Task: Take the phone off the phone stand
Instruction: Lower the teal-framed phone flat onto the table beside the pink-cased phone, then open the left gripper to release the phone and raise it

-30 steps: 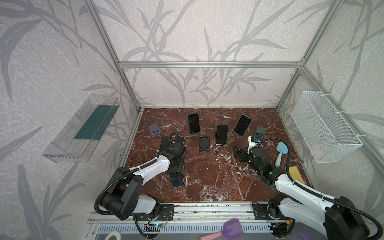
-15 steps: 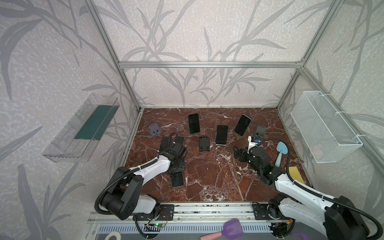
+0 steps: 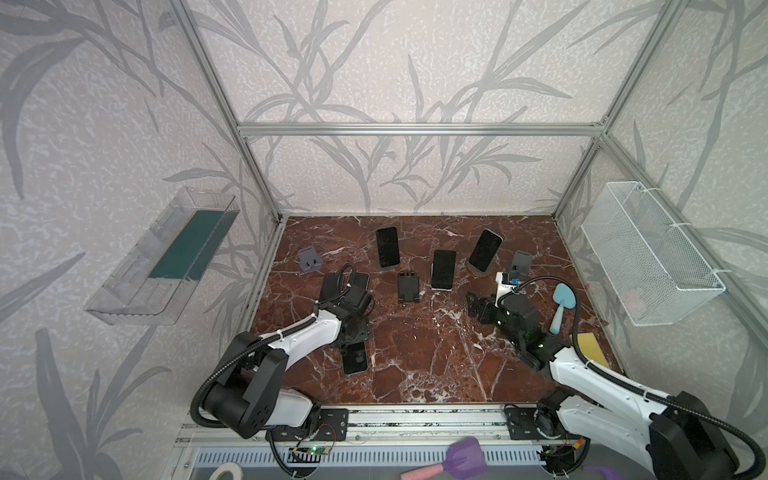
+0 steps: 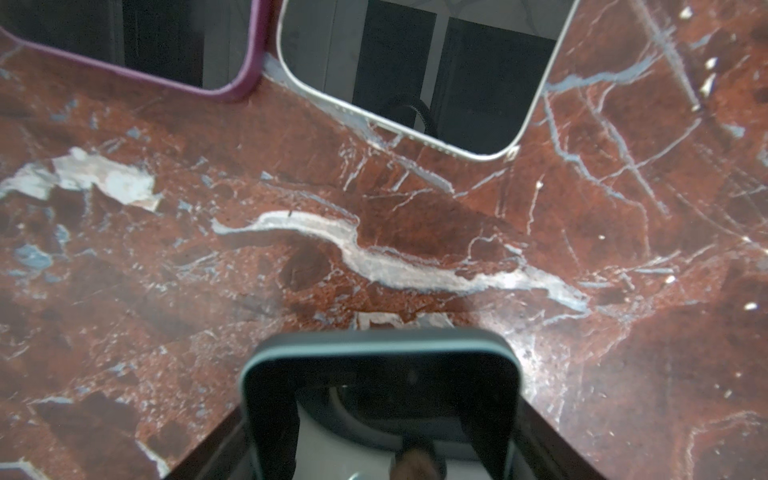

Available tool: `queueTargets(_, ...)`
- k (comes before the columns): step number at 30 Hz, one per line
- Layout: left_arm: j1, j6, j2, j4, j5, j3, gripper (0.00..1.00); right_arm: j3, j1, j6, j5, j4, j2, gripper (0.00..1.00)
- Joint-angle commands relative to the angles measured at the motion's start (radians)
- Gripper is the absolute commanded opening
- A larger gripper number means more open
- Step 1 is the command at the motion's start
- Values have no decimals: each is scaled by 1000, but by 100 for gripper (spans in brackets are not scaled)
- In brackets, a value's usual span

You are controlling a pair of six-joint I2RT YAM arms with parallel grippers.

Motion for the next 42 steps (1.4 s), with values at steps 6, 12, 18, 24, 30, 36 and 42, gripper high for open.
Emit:
queueTargets(6, -7, -6, 37, -48, 35, -17, 79, -10, 4, 3, -4, 33, 1, 88)
queueTargets(12, -7, 48, 67, -61, 11, 34, 69, -10, 4, 5, -4, 32, -1, 88)
queueTargets(18, -6, 85, 113, -73, -29, 88, 68, -10, 3, 6, -6, 33, 0, 88)
queueTargets(24, -7, 109, 138, -82, -73, 121, 68, -10, 4, 8, -7, 33, 1, 88)
queueTargets(30, -7, 107, 145, -85, -69, 124, 71, -10, 5, 8, -7, 33, -1, 88)
queueTargets(36, -7, 101, 98, -110, -49, 132, 78, -10, 5, 11, -7, 34, 3, 88)
queueTargets(42, -7, 107, 19, -177, -3, 213, 85, -10, 4, 15, -13, 35, 5, 88)
